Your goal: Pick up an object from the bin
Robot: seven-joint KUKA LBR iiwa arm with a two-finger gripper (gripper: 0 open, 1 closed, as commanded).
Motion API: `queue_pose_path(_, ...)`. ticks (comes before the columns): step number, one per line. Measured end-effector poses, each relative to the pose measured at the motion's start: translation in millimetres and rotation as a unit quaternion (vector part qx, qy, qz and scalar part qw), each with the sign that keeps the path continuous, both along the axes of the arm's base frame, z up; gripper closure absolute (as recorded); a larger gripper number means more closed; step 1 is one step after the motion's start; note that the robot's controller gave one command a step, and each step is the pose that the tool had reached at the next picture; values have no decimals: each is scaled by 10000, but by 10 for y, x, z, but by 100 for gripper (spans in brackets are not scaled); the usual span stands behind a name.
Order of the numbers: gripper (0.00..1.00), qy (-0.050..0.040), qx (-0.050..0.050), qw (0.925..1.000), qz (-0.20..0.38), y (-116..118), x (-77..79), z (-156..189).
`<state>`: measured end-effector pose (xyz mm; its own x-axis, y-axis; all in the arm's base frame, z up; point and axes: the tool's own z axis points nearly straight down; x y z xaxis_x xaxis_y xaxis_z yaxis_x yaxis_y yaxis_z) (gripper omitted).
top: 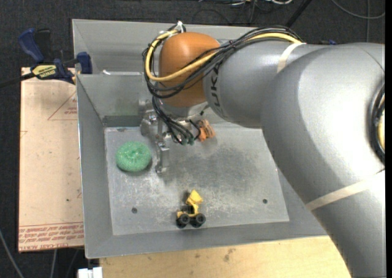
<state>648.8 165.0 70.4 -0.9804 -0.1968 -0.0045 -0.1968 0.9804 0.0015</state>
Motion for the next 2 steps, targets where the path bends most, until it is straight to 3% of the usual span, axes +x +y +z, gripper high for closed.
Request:
queue_pose_path(1, 0, -5, -6, 9998, 210, 309, -41, 3)
queue_pose_path(2, 100, -4, -2, 9910, 1342, 612, -91, 3)
